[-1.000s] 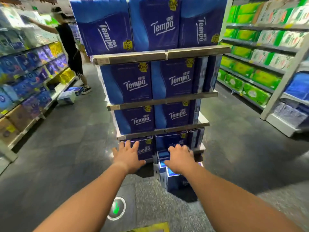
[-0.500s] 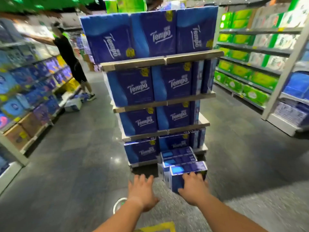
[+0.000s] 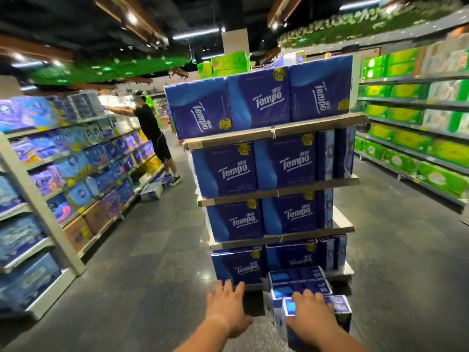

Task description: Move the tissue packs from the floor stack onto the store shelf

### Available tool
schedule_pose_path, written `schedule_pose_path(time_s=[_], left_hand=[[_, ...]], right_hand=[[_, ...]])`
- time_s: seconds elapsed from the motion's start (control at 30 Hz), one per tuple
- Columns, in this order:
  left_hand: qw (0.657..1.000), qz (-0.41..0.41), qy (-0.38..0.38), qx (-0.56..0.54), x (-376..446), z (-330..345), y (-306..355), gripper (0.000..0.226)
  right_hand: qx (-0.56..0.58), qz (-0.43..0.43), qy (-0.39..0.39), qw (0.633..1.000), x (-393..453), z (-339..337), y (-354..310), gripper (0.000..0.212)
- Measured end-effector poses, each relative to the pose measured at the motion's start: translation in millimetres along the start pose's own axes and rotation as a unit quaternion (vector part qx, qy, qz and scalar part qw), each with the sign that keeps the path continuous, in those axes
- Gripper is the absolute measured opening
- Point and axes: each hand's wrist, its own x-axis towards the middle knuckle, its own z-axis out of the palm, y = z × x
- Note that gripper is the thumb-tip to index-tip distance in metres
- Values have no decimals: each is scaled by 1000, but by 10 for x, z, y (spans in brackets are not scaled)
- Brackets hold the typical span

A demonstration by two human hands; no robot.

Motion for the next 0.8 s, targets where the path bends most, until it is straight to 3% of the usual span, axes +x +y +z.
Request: schedule_pose_path(time_s=[0.17,0.43,0.8], left_hand=[[999,8,37,-8,432,55,679,88],[1000,18,-6,-20,1323,303,1653,87],[997,25,-65,-19,3602,920,2033,91]], right_hand=[[-22,-1,-2,1000,347,-249,723,55],[-30,28,-38,998,1083,-331,1749,55],[-28,62,-83,994,3093,107,2486,58]])
